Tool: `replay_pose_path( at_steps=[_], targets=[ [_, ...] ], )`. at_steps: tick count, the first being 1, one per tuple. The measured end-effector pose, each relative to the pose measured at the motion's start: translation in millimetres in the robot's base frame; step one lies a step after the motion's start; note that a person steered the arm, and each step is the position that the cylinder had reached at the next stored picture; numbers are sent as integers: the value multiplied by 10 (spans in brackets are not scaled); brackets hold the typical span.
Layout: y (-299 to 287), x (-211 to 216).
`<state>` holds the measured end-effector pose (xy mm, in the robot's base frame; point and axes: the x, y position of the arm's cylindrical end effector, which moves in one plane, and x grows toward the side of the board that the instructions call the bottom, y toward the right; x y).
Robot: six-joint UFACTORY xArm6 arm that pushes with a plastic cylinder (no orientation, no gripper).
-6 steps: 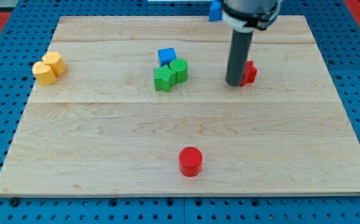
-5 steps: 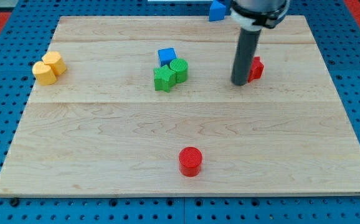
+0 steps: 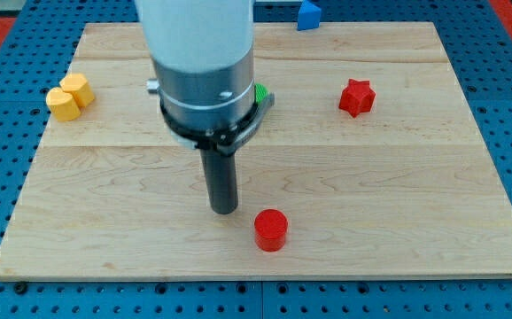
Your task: Place the red blocks towards the center right
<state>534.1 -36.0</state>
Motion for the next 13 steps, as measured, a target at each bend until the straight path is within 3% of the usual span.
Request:
replay_pose_path(
  at_steps=[1,2,3,4,5,6,7,8,9,10,11,12,13],
  targets=[
    [-209,503],
    [191,589],
    [660,-83],
    [908,-172],
    [299,193],
    [887,369],
    [1502,-191],
    [1759,-680],
    [1330,-532],
    [1765,-458],
    [2230,-768],
    [2076,-811],
    [2354,-433]
  ],
)
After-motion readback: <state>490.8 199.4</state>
